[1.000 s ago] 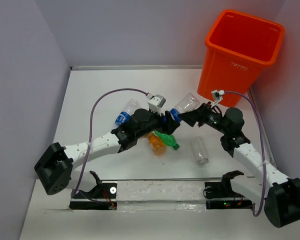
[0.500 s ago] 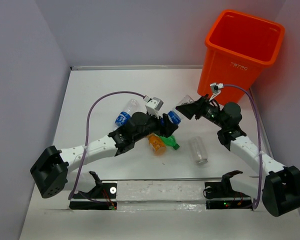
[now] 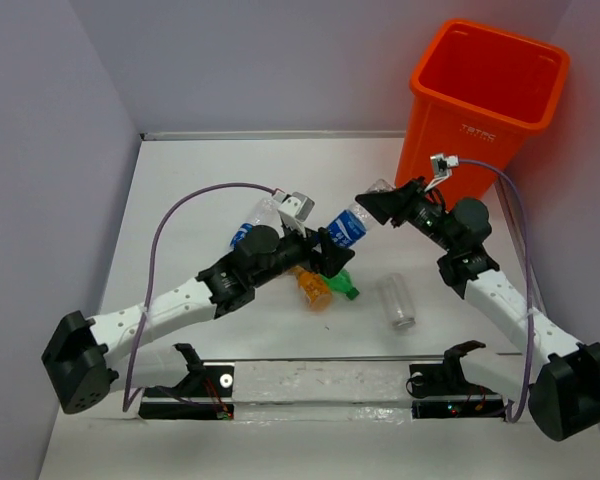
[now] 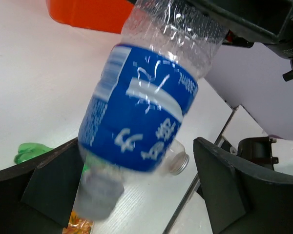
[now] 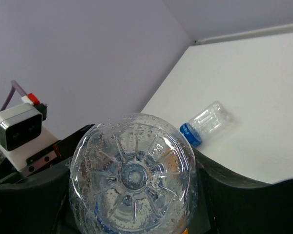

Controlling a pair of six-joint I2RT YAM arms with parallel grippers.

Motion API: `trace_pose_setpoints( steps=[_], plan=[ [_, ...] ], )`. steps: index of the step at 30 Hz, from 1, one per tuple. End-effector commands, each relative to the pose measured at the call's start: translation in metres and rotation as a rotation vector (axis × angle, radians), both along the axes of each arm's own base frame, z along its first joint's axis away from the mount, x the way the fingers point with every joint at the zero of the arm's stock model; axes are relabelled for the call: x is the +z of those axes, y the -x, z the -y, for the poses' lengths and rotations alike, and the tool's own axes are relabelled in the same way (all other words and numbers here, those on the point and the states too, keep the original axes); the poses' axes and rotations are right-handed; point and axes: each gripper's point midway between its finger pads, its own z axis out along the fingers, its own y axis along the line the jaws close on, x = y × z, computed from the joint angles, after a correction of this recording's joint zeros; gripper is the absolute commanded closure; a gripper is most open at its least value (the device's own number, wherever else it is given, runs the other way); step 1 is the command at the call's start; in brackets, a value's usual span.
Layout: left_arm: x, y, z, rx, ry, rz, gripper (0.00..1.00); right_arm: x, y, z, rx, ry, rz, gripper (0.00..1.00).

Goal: Put the plastic bottles in the bin

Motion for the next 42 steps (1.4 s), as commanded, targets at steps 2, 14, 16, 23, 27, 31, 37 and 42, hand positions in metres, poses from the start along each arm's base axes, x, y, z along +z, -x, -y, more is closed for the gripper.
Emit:
trace_pose_setpoints(
  steps=[2,14,16,23,27,31,37,42],
  plan=[
    [0.094,0.011,-0.062,0.133,0.065,0.175,0.01,0.116,-0.018,0.048,-0.329,0.019,0.269,0.65],
    [0.079,0.017,-0.178,0.448,-0.152,0.216,0.01,0.269,-0.083,0.210,-1.334,0.288,0.387,0.69],
    [0.060,0.014,-0.185,0.484,-0.178,0.212,0.01,0.297,-0.090,0.250,-1.518,0.339,0.438,0.69],
    [0.047,0.015,-0.176,0.426,-0.229,0.220,0.01,0.295,-0.161,0.294,-1.706,0.614,0.384,0.29],
    [0.046,0.016,-0.174,0.414,-0.231,0.227,0.01,0.288,-0.171,0.285,-1.602,0.653,0.311,0.00],
    [0.044,0.016,-0.171,0.400,-0.239,0.225,0.01,0.295,-0.135,0.235,-1.334,0.553,0.320,0.06],
    [0.041,0.014,-0.176,0.430,-0.250,0.216,0.01,0.096,-0.083,0.100,-0.740,0.546,0.059,0.12],
    [0.042,0.015,-0.172,0.413,-0.241,0.223,0.01,-0.067,-0.011,0.088,-0.493,0.614,-0.329,0.09]
  ],
)
